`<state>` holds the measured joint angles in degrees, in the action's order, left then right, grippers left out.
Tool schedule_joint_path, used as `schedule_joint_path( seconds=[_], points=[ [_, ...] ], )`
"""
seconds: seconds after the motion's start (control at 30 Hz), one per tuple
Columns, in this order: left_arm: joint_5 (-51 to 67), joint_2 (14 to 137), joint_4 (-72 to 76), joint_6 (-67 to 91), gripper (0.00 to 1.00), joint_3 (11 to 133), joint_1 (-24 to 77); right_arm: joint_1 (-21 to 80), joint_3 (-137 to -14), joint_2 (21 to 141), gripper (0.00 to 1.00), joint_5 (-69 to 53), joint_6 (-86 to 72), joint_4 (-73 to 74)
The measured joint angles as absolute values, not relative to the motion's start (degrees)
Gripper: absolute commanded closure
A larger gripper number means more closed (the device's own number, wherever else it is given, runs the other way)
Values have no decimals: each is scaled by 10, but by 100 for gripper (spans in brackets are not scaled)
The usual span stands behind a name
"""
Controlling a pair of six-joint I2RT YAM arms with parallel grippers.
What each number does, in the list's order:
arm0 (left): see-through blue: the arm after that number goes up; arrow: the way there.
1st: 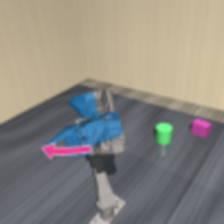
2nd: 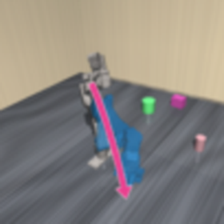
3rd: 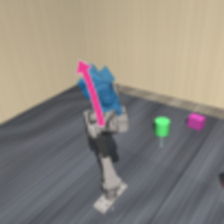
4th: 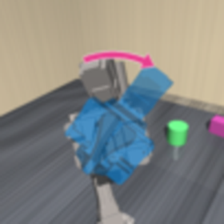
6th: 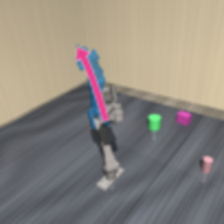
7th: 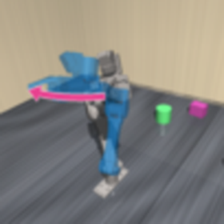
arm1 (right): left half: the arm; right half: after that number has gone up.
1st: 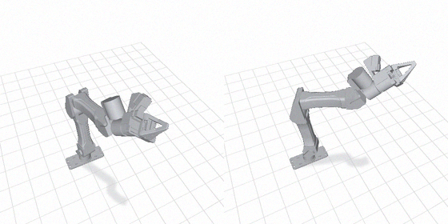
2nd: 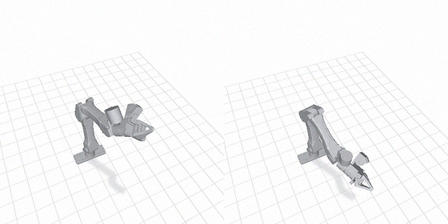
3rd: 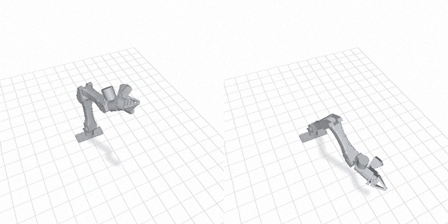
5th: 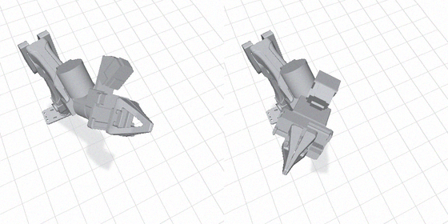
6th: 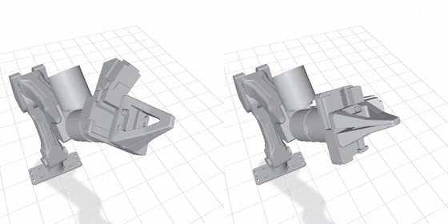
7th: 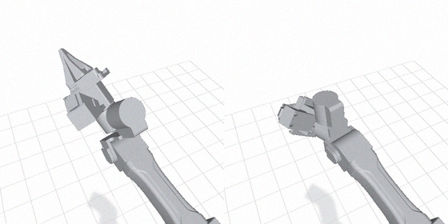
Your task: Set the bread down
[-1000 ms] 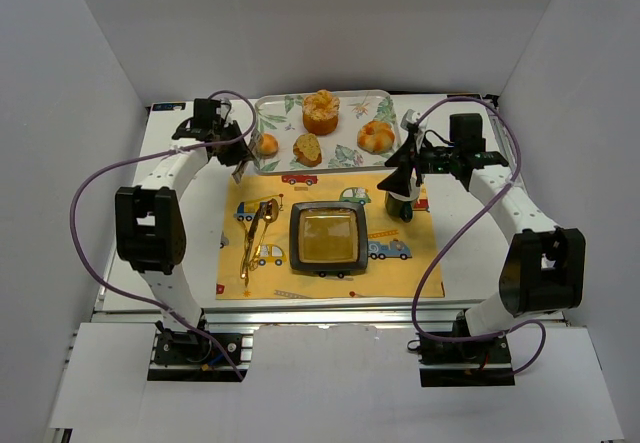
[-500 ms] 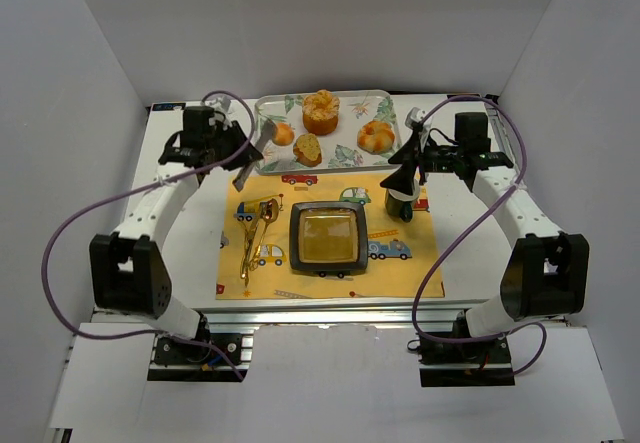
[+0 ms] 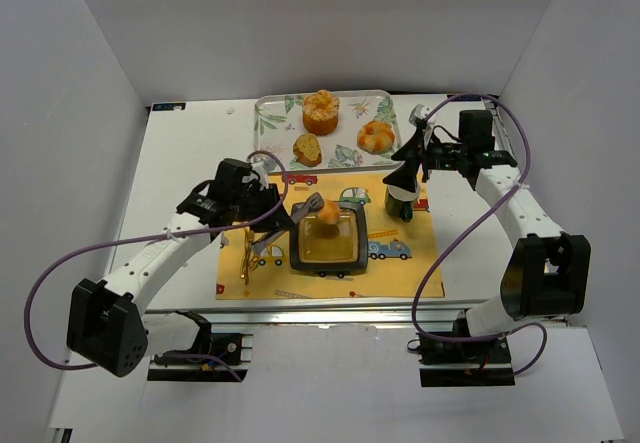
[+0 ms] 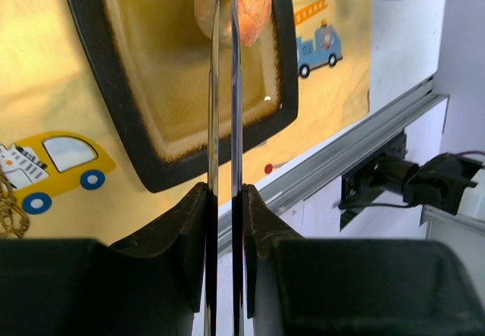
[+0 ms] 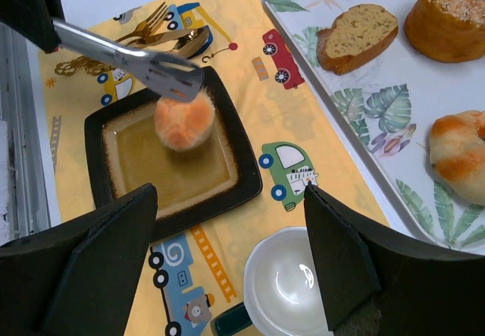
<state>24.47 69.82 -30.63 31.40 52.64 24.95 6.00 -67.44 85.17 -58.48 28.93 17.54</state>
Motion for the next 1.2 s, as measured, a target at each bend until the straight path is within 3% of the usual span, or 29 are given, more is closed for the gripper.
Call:
schedule_joint_path(
  seconds=[0.13,0.3,0.77,1.2],
  points=[
    [237,712,-314,313,73,525,273,60,-682,853,17,-585,289,176],
    [230,730,-322,307,64,525,288,60,-682,853,17,-585,289,179],
    [205,732,-356,291,53,556,289,60,-682,853,17,-585,289,180],
    [168,752,-401,277,53,625,288,60,-682,853,17,-585,289,180]
  ],
)
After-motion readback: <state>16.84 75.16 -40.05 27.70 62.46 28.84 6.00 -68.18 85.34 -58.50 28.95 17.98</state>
